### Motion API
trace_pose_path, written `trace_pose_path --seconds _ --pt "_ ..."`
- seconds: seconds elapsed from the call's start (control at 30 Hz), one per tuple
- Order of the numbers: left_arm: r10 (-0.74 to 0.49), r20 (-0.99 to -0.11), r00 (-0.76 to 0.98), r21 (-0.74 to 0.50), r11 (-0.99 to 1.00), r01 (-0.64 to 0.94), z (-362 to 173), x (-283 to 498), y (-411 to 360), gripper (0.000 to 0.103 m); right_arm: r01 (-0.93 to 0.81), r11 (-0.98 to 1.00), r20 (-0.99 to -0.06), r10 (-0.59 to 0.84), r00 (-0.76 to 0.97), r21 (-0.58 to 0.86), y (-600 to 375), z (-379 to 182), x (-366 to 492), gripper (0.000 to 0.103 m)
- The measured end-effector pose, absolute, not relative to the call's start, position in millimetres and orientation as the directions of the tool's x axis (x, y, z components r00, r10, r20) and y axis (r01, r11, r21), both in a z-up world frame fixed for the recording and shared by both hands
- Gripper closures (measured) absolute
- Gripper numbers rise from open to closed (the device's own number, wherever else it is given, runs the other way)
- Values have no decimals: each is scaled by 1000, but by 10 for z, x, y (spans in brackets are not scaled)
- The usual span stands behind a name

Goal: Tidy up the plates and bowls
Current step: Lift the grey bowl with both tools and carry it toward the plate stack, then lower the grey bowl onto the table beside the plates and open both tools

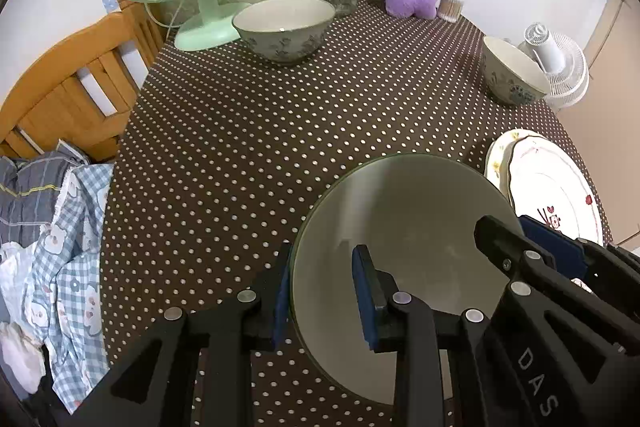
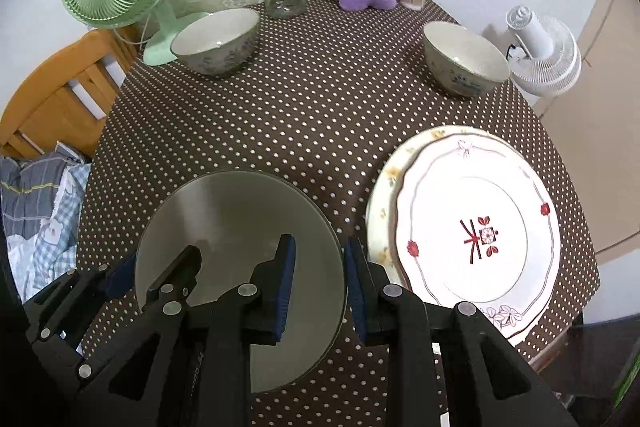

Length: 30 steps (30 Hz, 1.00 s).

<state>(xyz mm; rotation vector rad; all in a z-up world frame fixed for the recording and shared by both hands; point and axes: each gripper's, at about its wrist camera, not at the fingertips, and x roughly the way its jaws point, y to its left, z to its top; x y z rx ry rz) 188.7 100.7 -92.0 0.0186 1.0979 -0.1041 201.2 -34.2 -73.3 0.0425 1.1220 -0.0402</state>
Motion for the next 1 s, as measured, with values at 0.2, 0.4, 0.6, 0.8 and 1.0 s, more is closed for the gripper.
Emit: trace_pose_path --seconds 0.2,0.4,0.6,0.8,1.0 --pt "-67 -898 436 -25 995 101 -1010 1903 922 75 57 998 -915 -9 404 15 -414 -852 2050 74" --pt "-73 -903 424 -38 995 91 -1011 1919 936 73 51 999 -918 -10 397 11 -405 -866 2101 74" --pt "-93 -907 411 -58 994 97 -991 1924 955 57 22 1000 -919 -5 393 4 -364 -834 2116 74" --pt "-98 -894 436 -57 993 106 -862 1890 1003 29 6 1000 -904 -15 427 -14 -369 -690 2076 48" --pt "-107 -881 461 -56 991 123 -685 1883 1043 22 14 1000 -889 -19 458 -14 -326 -513 2061 34"
